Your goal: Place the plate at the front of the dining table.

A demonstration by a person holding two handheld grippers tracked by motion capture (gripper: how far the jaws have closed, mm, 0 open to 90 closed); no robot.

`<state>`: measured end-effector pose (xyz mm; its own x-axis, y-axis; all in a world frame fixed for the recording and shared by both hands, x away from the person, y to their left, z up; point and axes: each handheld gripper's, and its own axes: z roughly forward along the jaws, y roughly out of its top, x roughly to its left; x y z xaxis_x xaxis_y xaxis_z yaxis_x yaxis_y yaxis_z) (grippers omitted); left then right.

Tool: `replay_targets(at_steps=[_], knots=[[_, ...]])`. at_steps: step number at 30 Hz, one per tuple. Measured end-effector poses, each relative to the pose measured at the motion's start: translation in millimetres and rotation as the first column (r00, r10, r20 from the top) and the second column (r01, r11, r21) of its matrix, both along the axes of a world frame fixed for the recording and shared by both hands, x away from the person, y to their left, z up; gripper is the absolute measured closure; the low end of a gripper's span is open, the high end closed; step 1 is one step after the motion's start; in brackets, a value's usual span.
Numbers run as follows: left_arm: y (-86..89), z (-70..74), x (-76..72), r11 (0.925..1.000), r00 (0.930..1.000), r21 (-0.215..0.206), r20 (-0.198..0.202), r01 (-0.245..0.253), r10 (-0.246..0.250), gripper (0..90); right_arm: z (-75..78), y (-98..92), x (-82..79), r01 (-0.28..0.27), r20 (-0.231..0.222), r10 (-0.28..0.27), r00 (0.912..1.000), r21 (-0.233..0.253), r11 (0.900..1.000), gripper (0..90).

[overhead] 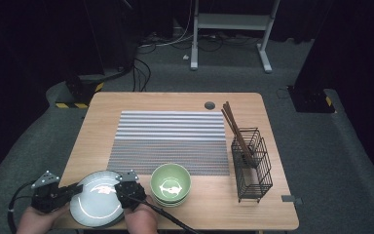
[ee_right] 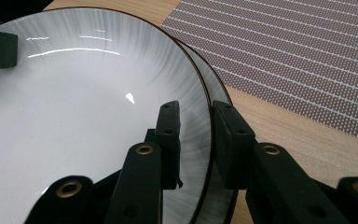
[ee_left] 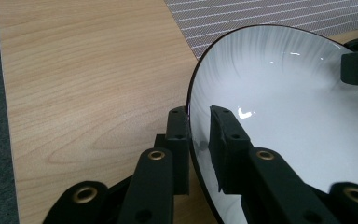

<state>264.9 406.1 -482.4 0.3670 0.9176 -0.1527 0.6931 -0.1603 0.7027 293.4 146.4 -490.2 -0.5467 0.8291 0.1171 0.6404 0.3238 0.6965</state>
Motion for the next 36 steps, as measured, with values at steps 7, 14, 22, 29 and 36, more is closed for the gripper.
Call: replay_targets(at_steps=[7, 14, 22, 29, 36], knots=[[0.4, 0.2, 1.6, 0.9998, 0.9997, -0.015, 0.021, -0.011, 0.011, 79.8, 0.1, -0.7, -1.4, -0.009, -0.011, 0.009, 0.9999, 0.023, 1.0, 62.9], [6.8, 6.3, -1.1, 0.9996, 0.9985, 0.009, 0.047, -0.028, 0.028, 81.2, -0.5, -1.0, 0.5, -0.028, -0.086, 0.034, 0.9957, 0.07, 0.997, 52.1], [10.2, 10.1, -3.8, 0.9987, 0.9966, 0.003, 0.066, -0.05, 0.05, 83.3, -2.1, -1.2, -1.6, -0.034, -0.176, 0.052, 0.9831, 0.102, 0.994, 50.8], [12.1, 9.8, -4.1, 0.999, 0.997, -0.005, 0.064, -0.044, 0.045, 83.2, -4.4, -3.3, -3.6, -0.018, -0.25, 0.058, 0.9665, 0.159, 0.987, 50.9], [11.5, 7.6, -3.9, 0.9993, 0.9982, -0.004, 0.047, -0.038, 0.038, 80.2, -6.5, -6.2, 0.3, 0.01, -0.274, 0.044, 0.9606, 0.195, 0.981, 54.7]])
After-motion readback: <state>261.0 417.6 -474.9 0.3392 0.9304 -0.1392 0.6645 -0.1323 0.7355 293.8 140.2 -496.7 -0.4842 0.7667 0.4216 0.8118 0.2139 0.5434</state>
